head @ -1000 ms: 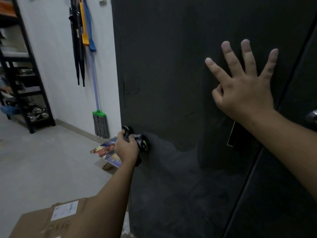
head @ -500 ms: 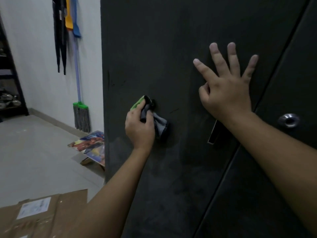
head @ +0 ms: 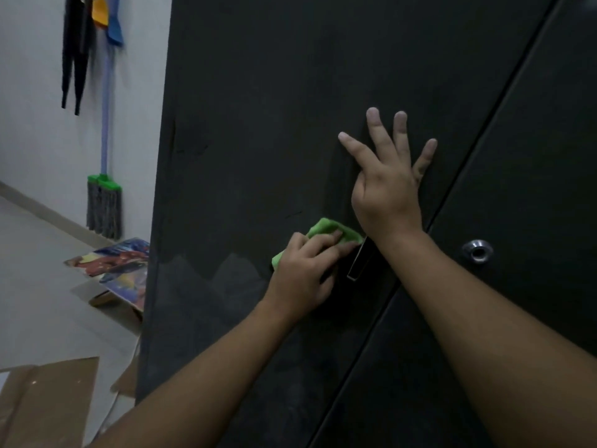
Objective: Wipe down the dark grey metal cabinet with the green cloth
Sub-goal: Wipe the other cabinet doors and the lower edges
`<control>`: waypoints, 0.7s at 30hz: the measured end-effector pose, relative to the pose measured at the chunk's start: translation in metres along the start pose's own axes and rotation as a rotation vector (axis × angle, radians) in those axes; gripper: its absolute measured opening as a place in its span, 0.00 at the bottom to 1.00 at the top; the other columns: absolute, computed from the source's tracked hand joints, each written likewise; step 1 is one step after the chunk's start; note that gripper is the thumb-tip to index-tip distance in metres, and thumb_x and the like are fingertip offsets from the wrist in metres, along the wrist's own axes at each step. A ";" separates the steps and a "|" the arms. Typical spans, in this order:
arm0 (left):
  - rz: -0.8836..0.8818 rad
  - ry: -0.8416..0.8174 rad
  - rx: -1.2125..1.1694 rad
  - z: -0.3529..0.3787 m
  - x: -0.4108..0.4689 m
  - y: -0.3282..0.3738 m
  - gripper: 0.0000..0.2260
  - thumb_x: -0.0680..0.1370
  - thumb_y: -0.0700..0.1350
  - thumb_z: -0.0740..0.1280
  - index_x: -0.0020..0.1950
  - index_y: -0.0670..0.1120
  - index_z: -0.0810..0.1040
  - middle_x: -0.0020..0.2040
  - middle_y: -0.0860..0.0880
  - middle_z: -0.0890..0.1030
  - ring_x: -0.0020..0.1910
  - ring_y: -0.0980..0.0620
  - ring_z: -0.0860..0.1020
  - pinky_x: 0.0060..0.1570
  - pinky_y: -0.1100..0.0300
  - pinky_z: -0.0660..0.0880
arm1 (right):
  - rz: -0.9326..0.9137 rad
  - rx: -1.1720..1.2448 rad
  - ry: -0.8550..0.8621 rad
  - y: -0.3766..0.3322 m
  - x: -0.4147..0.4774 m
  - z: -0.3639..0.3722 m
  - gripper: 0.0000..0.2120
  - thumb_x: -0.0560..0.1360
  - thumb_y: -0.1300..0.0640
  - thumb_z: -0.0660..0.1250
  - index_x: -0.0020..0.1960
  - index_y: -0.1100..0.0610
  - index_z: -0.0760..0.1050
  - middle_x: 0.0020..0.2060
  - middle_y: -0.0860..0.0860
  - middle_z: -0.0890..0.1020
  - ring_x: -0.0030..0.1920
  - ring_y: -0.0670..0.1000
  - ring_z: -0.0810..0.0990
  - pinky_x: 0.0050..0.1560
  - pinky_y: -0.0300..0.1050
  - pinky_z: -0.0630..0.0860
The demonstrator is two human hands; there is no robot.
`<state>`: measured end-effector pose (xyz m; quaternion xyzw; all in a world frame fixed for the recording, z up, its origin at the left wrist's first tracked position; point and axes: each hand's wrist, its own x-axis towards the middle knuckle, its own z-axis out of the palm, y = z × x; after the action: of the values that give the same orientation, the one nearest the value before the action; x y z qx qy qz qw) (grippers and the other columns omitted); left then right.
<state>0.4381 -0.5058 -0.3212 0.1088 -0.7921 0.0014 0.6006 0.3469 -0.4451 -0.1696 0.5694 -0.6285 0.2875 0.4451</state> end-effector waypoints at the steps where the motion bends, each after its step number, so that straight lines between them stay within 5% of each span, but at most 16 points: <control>1: 0.038 -0.046 -0.003 0.000 -0.007 -0.003 0.20 0.73 0.43 0.67 0.65 0.51 0.80 0.62 0.51 0.79 0.42 0.48 0.70 0.47 0.61 0.68 | 0.001 0.012 -0.003 0.000 0.000 0.001 0.26 0.78 0.63 0.56 0.71 0.45 0.74 0.80 0.49 0.61 0.81 0.57 0.49 0.74 0.65 0.33; 10: -0.050 -0.194 0.016 -0.002 -0.040 0.006 0.20 0.73 0.47 0.64 0.66 0.54 0.76 0.64 0.53 0.77 0.46 0.51 0.69 0.49 0.61 0.69 | 0.038 0.162 0.061 0.000 -0.005 -0.002 0.24 0.74 0.68 0.60 0.66 0.52 0.79 0.77 0.51 0.68 0.81 0.56 0.54 0.77 0.59 0.35; 15: -0.041 -0.243 0.052 -0.010 -0.045 0.007 0.21 0.72 0.47 0.63 0.66 0.53 0.76 0.62 0.51 0.76 0.47 0.51 0.68 0.50 0.60 0.70 | 0.140 0.369 0.009 -0.006 -0.043 -0.004 0.24 0.73 0.73 0.59 0.64 0.57 0.77 0.75 0.54 0.70 0.80 0.53 0.56 0.79 0.45 0.38; 21: -0.042 -0.304 0.049 -0.025 -0.046 -0.007 0.22 0.73 0.50 0.61 0.67 0.56 0.75 0.62 0.52 0.74 0.49 0.51 0.70 0.46 0.57 0.73 | 0.211 0.523 0.005 -0.006 -0.110 -0.007 0.22 0.79 0.64 0.67 0.72 0.56 0.70 0.74 0.53 0.68 0.79 0.50 0.58 0.78 0.49 0.62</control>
<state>0.4749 -0.5013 -0.3587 0.1388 -0.8711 -0.0083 0.4711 0.3495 -0.3894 -0.2649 0.5957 -0.5876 0.4860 0.2523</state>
